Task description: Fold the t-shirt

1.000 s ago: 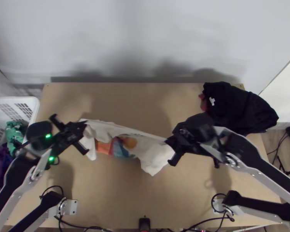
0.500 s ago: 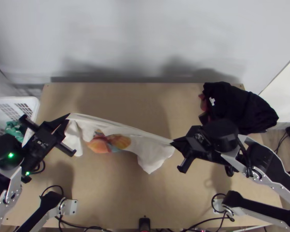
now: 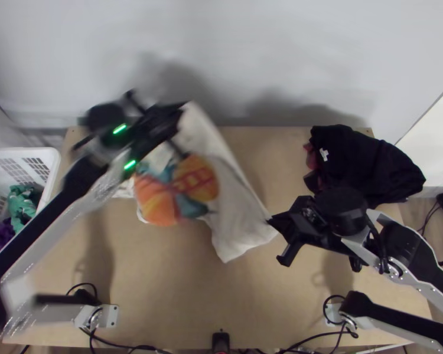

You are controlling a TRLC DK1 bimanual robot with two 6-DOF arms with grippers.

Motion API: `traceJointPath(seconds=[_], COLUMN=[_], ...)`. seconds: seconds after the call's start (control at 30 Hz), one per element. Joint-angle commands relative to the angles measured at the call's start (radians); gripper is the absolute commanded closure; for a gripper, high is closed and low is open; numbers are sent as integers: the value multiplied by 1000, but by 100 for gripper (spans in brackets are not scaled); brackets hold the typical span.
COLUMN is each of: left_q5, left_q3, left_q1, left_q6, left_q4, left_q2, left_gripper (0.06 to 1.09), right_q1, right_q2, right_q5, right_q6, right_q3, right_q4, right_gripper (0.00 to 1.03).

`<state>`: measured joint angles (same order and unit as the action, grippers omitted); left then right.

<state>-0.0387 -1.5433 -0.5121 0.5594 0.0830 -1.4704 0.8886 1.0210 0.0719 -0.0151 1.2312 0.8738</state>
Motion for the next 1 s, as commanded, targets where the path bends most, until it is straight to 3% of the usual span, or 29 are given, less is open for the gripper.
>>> traceJointPath(seconds=[0.0, 0.1, 0.13, 0.17, 0.23, 0.27, 0.53, 0.7, 0.87, 0.97], left_q5=[5, 34, 57, 74, 83, 83, 106, 33, 23, -58], left_q3=[-548, -715, -724, -724, -710, -687, -548, -187, 78, 216], left_q1=[-164, -223, -241, -258, -289, -296, -223, -131, -48, 37], left_q6=[-26, -15, -15, -7, 0, -1, -82, 25, 82, 125], left_q4=[-19, -6, -28, -38, -29, -40, 61, 253, 583, 725], left_q2=[-518, -656, -677, -694, -711, -708, -574, -271, -65, -7], left_gripper=[105, 102, 84, 54, 17, 10, 10, 11, 11, 11], right_q1=[-7, -14, -17, -20, -22, -23, -27, -28, -37, -37], right_q2=[-33, -52, -56, -58, -59, -59, -59, -55, -32, -21], right_q5=[8, 6, 6, 6, 8, 8, 8, 8, 8, 8], right_q6=[-20, -28, -29, -29, -31, -32, -34, -34, -32, -32], right_q3=[-41, -68, -76, -82, -88, -91, -96, -95, -98, -121], right_q4=[-2, -2, -2, -2, -4, -6, -9, -10, -39, -67], right_gripper=[100, 100, 100, 100, 100, 100, 100, 100, 100, 100])
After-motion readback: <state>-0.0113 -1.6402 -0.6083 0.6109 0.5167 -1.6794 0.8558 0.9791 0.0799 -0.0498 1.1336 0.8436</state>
